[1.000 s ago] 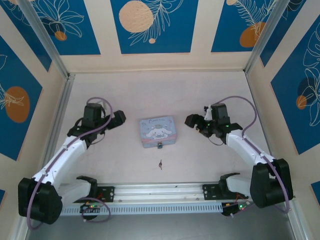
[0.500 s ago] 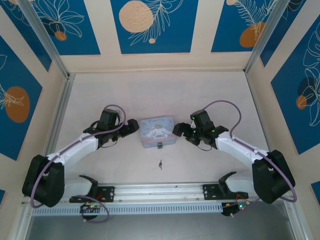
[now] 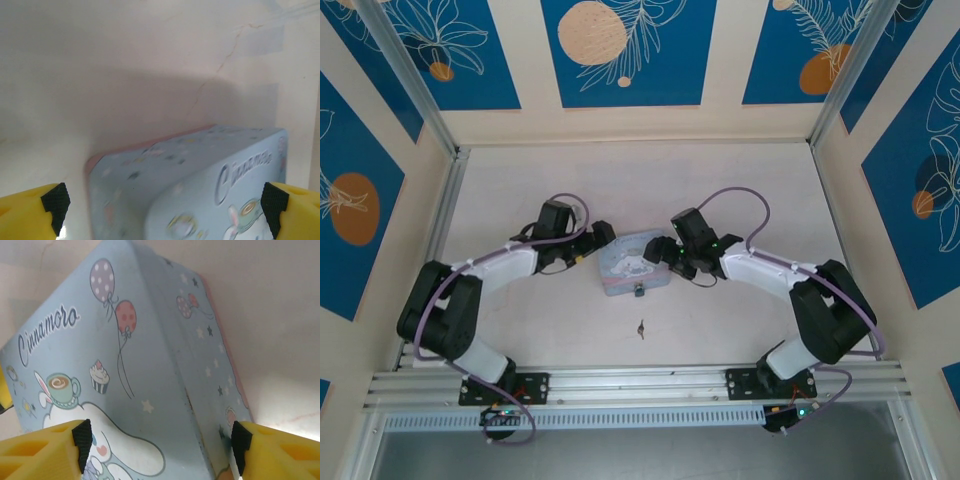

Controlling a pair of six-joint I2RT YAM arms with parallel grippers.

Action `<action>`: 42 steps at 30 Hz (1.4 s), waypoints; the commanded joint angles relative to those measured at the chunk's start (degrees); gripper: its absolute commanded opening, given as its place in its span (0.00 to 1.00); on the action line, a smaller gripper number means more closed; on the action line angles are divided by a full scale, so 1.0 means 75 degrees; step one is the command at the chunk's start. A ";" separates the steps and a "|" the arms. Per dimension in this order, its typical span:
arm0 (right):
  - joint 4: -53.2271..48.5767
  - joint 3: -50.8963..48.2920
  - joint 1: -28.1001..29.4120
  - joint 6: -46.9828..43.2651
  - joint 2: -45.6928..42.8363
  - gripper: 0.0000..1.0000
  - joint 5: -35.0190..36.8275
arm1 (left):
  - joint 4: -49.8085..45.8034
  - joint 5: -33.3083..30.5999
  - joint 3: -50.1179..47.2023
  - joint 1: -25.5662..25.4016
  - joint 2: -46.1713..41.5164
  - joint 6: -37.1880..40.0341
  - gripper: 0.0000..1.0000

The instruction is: Unlock the padlock with the key

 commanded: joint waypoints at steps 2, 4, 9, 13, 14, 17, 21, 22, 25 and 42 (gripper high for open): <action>0.0028 0.0625 -0.0047 0.0161 0.0416 0.73 0.0196 | 0.0203 0.0329 0.0807 -0.0071 0.0554 -0.0017 0.99; 0.0028 0.0820 -0.0094 0.0171 0.0626 0.72 0.0169 | 0.0095 0.0318 0.1100 -0.0069 0.0769 0.0045 0.99; 0.0143 0.1111 -0.0269 0.0335 0.1127 0.71 0.0005 | -0.0025 0.0223 0.1598 -0.0071 0.1185 0.0130 0.99; 0.0309 0.1159 -0.0331 0.0422 0.1297 0.71 -0.0161 | -0.0216 0.0041 0.1953 -0.0050 0.1401 0.0155 0.99; 0.0287 0.1141 -0.0331 0.0413 0.1276 0.74 -0.0162 | -0.0283 -0.0111 0.1964 -0.0021 0.1338 0.0223 0.99; 0.0233 0.0997 -0.0382 0.0331 0.1080 0.81 -0.0092 | -0.0814 -0.0538 0.1951 0.0140 0.0915 0.0501 0.99; 0.0204 0.0655 -0.0537 0.0208 0.0650 0.87 -0.0130 | -0.2290 -0.0984 0.1995 0.0227 0.0176 0.1045 0.99; 0.0198 0.0587 -0.0570 0.0162 0.0556 0.88 -0.0148 | -0.2496 -0.0937 0.1932 0.0222 -0.0002 0.1079 0.99; 0.0134 0.0374 -0.0645 0.0093 0.0260 0.89 -0.0197 | -0.2786 -0.0630 0.1393 0.0204 -0.0617 0.0960 0.99; 0.0036 -0.0197 -0.0476 0.0259 -0.0409 0.85 -0.0307 | -0.1762 0.0038 0.0338 -0.0623 -0.1041 -0.0502 0.99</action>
